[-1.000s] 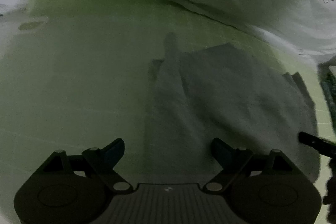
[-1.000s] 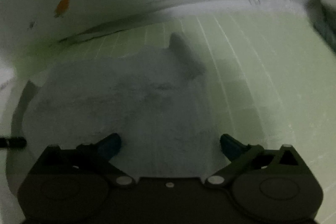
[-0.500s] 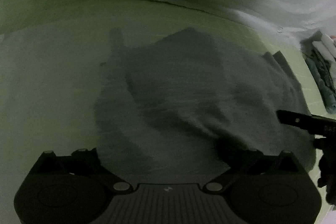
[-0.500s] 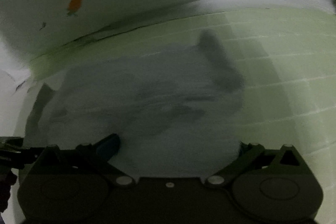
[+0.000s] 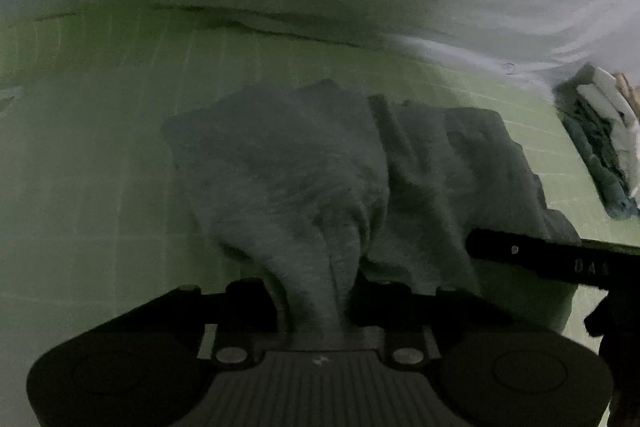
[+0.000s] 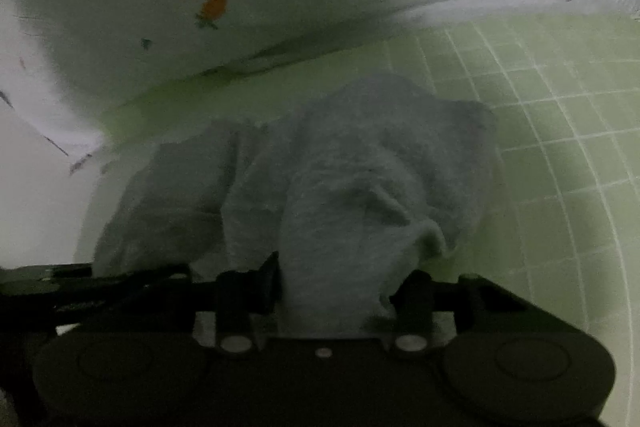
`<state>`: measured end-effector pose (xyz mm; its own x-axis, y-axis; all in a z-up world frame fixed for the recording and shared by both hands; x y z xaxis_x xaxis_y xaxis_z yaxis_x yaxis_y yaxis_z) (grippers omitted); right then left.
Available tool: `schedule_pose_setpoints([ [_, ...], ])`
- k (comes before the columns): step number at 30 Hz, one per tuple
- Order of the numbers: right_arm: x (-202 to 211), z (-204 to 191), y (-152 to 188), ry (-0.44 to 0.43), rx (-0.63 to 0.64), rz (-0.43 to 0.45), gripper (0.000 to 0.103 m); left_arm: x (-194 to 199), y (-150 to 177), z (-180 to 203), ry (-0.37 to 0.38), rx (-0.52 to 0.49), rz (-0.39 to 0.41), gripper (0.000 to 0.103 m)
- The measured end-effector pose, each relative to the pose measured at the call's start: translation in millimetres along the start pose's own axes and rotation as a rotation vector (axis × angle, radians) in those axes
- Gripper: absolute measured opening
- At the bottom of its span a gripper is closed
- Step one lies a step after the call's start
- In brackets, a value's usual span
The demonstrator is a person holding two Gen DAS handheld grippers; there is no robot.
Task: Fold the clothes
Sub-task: 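Lift the folded hoodie with both tools and carry it to the clothes stack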
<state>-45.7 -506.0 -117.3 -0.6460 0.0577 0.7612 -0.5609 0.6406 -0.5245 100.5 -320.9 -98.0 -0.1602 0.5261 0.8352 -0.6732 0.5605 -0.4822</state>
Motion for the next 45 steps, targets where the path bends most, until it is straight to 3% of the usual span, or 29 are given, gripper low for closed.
schedule_pose_setpoints([
  [4, 36.2, -9.7, 13.9, -0.023, 0.000, 0.062, 0.039, 24.2, 7.7, 18.3, 0.051, -0.032, 0.031, 0.026],
  [8, 78.2, -17.6, 37.0, 0.021, 0.010, 0.126, 0.038, 47.0, 21.7, 42.9, 0.090, -0.099, 0.046, 0.026],
  [14, 141.3, 10.9, 73.1, 0.100, -0.111, 0.226, 0.037, 66.5, 44.3, 91.9, 0.196, -0.196, 0.054, 0.026],
  [20, 211.1, 65.3, 119.3, 0.199, -0.254, 0.323, 0.037, 62.8, 67.2, 177.9, 0.297, -0.343, 0.024, 0.026],
  [27, 274.5, 181.6, 154.4, 0.214, -0.376, 0.392, 0.037, 41.3, 91.7, 299.5, 0.343, -0.438, 0.028, 0.026],
  [34, 335.3, 306.9, 138.3, 0.219, -0.369, 0.393, 0.037, 7.0, 95.9, 432.7, 0.367, -0.461, 0.025, 0.026],
  [37, 372.5, 356.1, 119.7, 0.203, -0.394, 0.431, 0.036, 0.1, 83.2, 482.2, 0.396, -0.415, 0.025, 0.025],
  [45, 451.5, 426.5, 24.5, 0.190, -0.249, 0.576, 0.035, 27.8, 6.0, 568.5, 0.502, -0.392, 0.210, 0.025],
])
Point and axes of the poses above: each gripper's, at about its wrist camera, not at the fingertips, and x roughly against the way its jaws point, z to its right, y to its underside, the point moved 1 cm from there along -x, roughly the way its jaws point, and after that the axes turned 2 degrees about y, right-handed, at the moved point
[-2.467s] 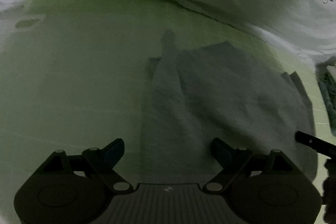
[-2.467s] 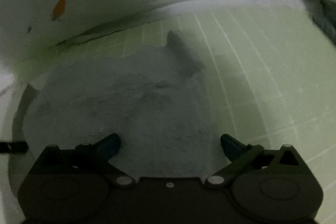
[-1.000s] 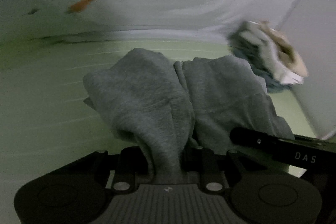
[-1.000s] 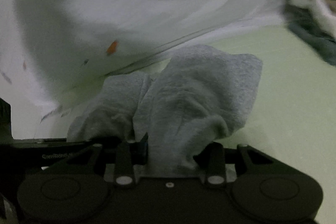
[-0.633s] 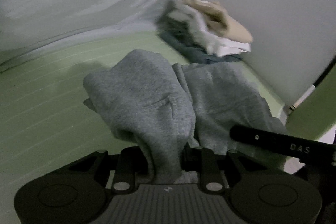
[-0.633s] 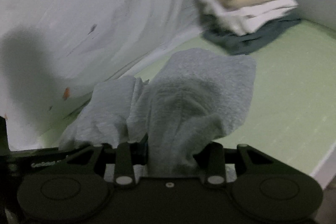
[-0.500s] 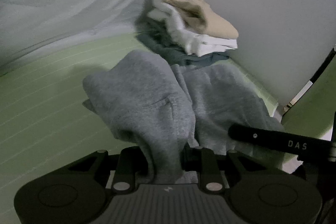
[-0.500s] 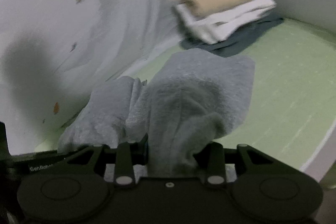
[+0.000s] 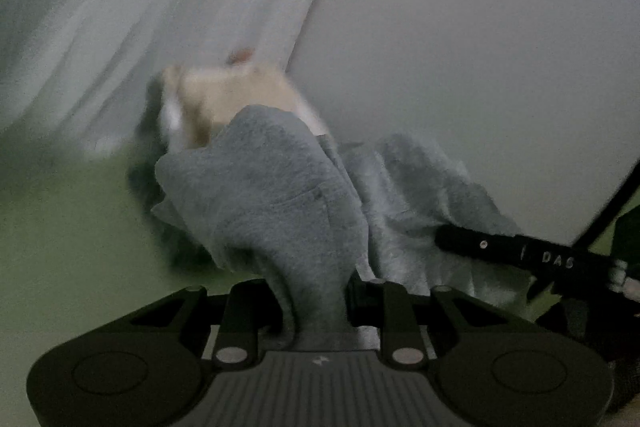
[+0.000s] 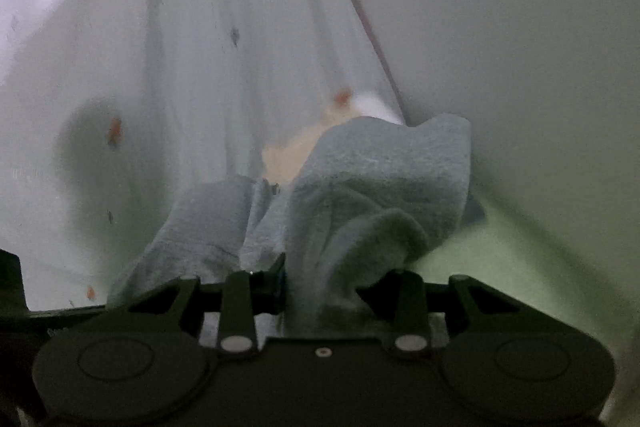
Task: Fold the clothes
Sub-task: 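Lift the folded hoodie with both tools and carry it to the clothes stack, then lower the hoodie onto the clothes stack and open both tools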
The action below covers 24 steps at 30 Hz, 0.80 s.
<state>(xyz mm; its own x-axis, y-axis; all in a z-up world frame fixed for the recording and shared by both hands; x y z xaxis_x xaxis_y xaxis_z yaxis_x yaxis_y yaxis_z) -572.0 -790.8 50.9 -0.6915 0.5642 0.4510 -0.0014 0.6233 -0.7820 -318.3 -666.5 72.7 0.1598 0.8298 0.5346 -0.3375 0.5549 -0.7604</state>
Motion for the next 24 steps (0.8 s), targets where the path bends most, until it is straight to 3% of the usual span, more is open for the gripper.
schedule_pose_setpoints([
  [6, -59.3, 4.6, -96.1, -0.060, 0.089, 0.118, 0.036, -30.5, -97.9, -18.9, -0.012, -0.009, 0.131, 0.028],
  [7, -79.2, 6.6, -108.9, -0.052, 0.099, 0.127, 0.036, -45.6, -110.0, -30.0, -0.057, -0.017, 0.136, 0.036],
  [8, -101.9, 9.1, -118.1, -0.025, 0.112, 0.125, 0.042, -61.4, -121.9, -41.4, -0.106, -0.025, 0.140, 0.050],
  [9, -125.2, 11.4, -126.2, 0.016, 0.130, 0.121, 0.054, -77.2, -128.2, -54.1, -0.179, -0.019, 0.141, 0.061],
  [10, -151.0, 12.9, -130.3, 0.109, 0.160, 0.110, 0.062, -93.0, -133.8, -67.0, -0.255, -0.012, 0.142, 0.075],
  [12, -194.2, 11.6, -131.4, 0.279, 0.232, 0.108, 0.067, -120.5, -138.2, -92.1, -0.381, 0.000, 0.127, 0.075],
  [13, -207.0, 9.3, -126.9, 0.330, 0.260, 0.138, 0.068, -129.7, -135.4, -102.6, -0.381, 0.014, 0.118, 0.075],
  [16, -220.6, -0.8, -105.9, 0.386, 0.283, 0.279, 0.077, -156.3, -124.0, -130.1, -0.370, 0.054, 0.076, 0.076],
  [18, -228.6, -8.4, -87.0, 0.354, 0.300, 0.315, 0.087, -179.4, -110.7, -143.6, -0.373, 0.084, 0.018, 0.077],
  [22, -281.9, 24.4, -63.9, 0.267, 0.138, 0.060, 0.087, -199.5, -90.9, -163.6, -0.355, 0.158, 0.008, 0.092],
  [24, -279.9, 27.0, -64.6, 0.268, 0.106, 0.060, 0.088, -195.5, -87.5, -162.2, -0.353, 0.104, 0.026, 0.092],
])
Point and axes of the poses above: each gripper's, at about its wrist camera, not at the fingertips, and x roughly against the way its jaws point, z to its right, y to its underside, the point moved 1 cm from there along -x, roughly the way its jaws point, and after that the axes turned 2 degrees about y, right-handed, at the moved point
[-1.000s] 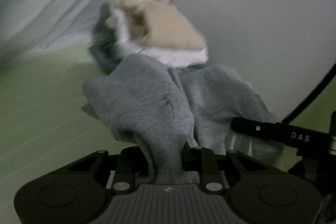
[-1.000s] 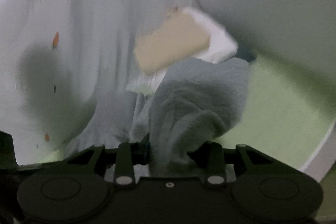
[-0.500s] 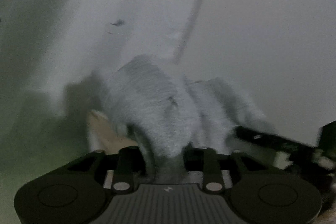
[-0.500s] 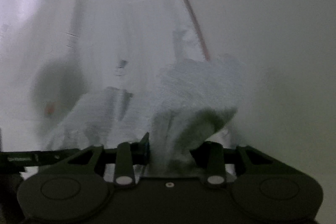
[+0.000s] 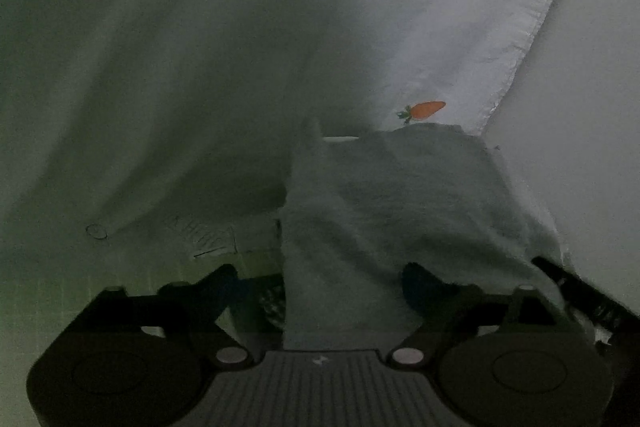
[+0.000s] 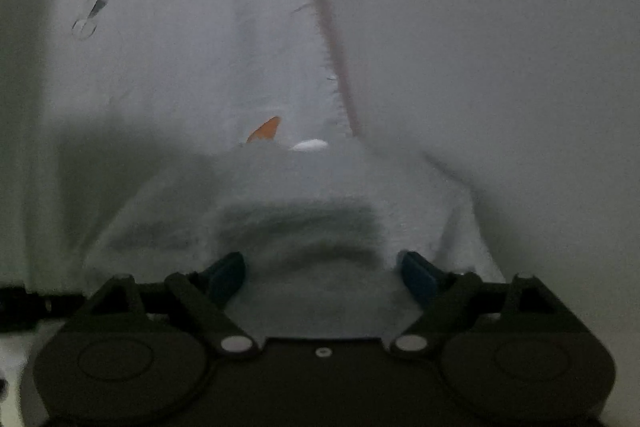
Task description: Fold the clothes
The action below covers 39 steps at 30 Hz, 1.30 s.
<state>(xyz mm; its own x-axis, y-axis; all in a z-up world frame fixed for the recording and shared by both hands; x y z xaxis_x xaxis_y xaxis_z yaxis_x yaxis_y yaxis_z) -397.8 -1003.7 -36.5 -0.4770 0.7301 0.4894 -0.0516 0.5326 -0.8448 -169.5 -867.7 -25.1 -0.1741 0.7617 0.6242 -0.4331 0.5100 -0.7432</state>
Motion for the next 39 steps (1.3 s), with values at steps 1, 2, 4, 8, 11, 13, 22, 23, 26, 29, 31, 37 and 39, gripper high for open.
schedule_pose_setpoints([
  [1, 1.4, 0.8, -0.7, 0.006, -0.008, -0.004, 0.090, 3.9, -3.8, -2.5, -0.021, -0.040, 0.031, 0.093],
  [2, 6.1, -1.3, -2.9, 0.031, 0.009, -0.009, 0.098, 11.0, -3.3, 0.7, -0.045, -0.083, 0.063, 0.097],
  [4, 22.1, -4.2, -5.1, 0.061, 0.031, 0.006, 0.103, 28.2, 1.1, 8.5, -0.074, -0.161, 0.114, 0.103],
  [8, 79.5, -5.4, 11.5, 0.078, 0.084, 0.063, 0.103, 75.9, 7.6, 23.7, -0.123, -0.158, 0.191, 0.103],
  [11, 128.0, -18.2, 21.6, 0.135, 0.104, 0.110, 0.103, 127.6, 19.6, 27.9, -0.156, -0.061, 0.275, 0.103],
  [13, 163.3, -26.2, 31.1, 0.140, 0.117, 0.123, 0.103, 157.0, 30.6, 32.1, -0.176, -0.032, 0.286, 0.103],
  [22, 294.6, -57.7, 92.0, 0.144, 0.160, 0.128, 0.103, 251.4, 98.7, 33.9, -0.136, -0.071, 0.251, 0.103],
  [23, 305.8, -59.0, 99.5, 0.141, 0.144, 0.118, 0.103, 258.6, 106.2, 34.9, -0.137, -0.088, 0.246, 0.103],
  [26, 332.3, -64.4, 119.4, 0.139, 0.102, 0.094, 0.103, 279.0, 127.8, 34.0, -0.120, -0.129, 0.230, 0.103],
  [29, 349.8, -73.2, 137.9, 0.157, 0.086, 0.074, 0.103, 300.0, 147.8, 27.9, -0.086, -0.150, 0.201, 0.103],
  [31, 365.1, -79.0, 149.9, 0.178, 0.085, 0.070, 0.103, 314.3, 161.7, 23.3, -0.064, -0.165, 0.192, 0.103],
  [37, 402.9, -95.0, 183.7, 0.206, 0.058, 0.058, 0.103, 343.1, 191.6, 8.5, -0.024, -0.208, 0.159, 0.103],
  [39, 413.2, -100.7, 192.5, 0.216, 0.055, 0.055, 0.103, 350.2, 199.2, 3.3, -0.006, -0.211, 0.145, 0.103],
])
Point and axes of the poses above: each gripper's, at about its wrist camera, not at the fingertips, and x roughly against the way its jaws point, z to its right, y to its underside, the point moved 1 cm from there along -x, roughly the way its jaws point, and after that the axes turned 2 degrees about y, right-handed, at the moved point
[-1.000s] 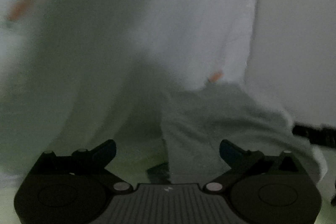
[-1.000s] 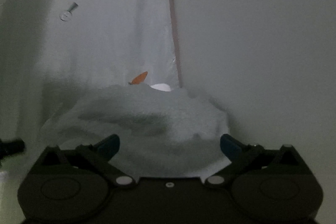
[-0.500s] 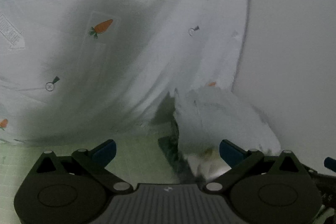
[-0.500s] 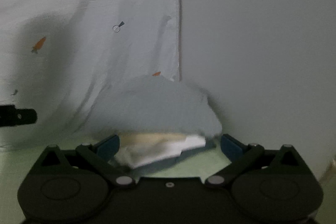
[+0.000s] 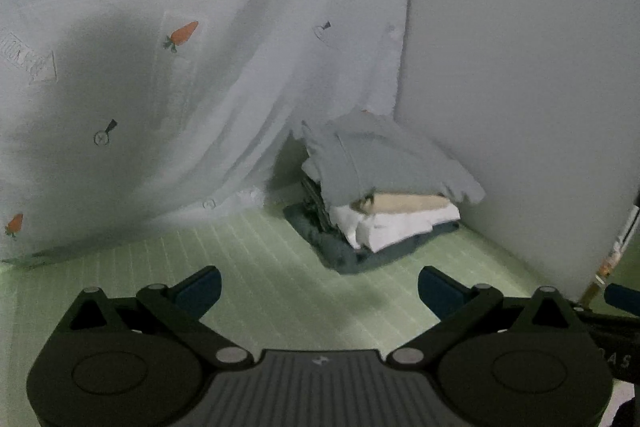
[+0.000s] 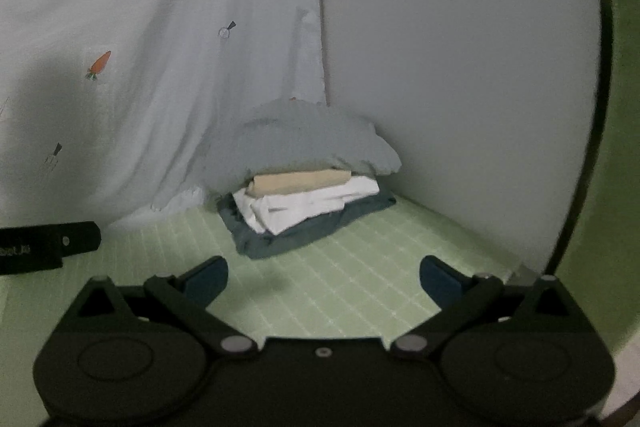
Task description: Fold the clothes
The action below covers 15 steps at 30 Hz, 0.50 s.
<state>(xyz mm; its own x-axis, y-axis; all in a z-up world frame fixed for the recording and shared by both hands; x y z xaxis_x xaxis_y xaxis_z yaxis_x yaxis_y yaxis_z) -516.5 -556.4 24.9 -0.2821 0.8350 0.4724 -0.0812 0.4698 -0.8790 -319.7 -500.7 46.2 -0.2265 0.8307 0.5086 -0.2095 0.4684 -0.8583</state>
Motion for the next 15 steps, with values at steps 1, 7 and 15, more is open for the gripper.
schedule_pose_setpoints([
  [1, 6.2, -1.5, 3.9, 0.004, -0.003, -0.002, 0.103, 4.0, 3.4, -1.3, 0.008, -0.002, -0.003, 0.103],
  [7, 30.6, -11.1, 20.8, 0.020, -0.020, -0.014, 0.103, 25.1, 16.1, -5.9, 0.043, -0.038, 0.000, 0.103],
  [15, 45.3, -20.1, 28.3, 0.036, -0.020, -0.012, 0.103, 35.1, 19.3, -12.3, 0.075, -0.050, -0.003, 0.103],
])
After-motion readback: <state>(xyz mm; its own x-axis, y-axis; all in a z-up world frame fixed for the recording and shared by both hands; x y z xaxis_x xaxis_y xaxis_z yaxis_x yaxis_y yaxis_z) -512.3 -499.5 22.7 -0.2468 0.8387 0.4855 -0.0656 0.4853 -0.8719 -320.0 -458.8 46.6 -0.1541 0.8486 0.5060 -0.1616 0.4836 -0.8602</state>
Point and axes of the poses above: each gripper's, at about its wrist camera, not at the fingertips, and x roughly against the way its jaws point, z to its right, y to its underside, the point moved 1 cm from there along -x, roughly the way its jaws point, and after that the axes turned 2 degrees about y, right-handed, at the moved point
